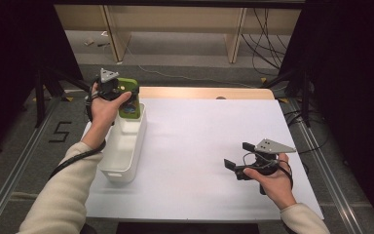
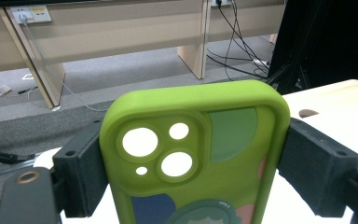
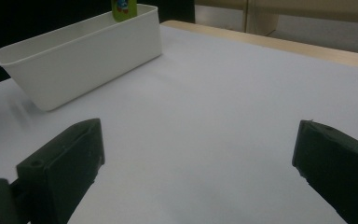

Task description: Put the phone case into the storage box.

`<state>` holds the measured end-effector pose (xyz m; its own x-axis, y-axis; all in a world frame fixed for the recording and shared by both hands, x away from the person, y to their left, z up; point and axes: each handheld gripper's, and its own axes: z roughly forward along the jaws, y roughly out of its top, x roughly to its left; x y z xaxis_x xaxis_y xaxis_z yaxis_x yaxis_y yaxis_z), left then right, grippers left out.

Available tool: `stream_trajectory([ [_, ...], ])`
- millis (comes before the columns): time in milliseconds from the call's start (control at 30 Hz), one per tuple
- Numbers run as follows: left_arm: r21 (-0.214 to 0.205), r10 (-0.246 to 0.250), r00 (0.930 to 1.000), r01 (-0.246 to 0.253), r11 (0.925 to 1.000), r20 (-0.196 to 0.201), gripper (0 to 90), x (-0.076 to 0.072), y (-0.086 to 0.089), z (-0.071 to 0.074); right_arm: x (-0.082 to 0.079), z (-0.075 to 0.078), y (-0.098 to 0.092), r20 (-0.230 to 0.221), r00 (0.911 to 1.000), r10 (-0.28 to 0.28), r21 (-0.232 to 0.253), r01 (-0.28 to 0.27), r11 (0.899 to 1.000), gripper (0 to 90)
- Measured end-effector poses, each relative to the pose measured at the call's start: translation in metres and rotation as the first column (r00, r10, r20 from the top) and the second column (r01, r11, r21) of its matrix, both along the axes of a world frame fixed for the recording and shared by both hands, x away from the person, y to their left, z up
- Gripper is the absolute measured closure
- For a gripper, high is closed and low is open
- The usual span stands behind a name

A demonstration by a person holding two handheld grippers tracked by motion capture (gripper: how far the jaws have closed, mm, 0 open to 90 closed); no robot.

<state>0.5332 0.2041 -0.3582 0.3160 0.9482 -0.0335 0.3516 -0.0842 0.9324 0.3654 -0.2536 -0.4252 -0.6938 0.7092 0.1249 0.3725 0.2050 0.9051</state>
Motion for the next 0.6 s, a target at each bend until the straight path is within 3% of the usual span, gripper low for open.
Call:
stream_trajectory([
  [600, 0.010, 0.009, 1.0000, -0.009, 0.9999, -0.004, 16.2, 0.0069, 0.0021, -0.0011, 0.0003, -0.0006, 0.0006, 0.000, 1.0000, 0.004, -0.001, -0.004, 1.000, 3.2],
])
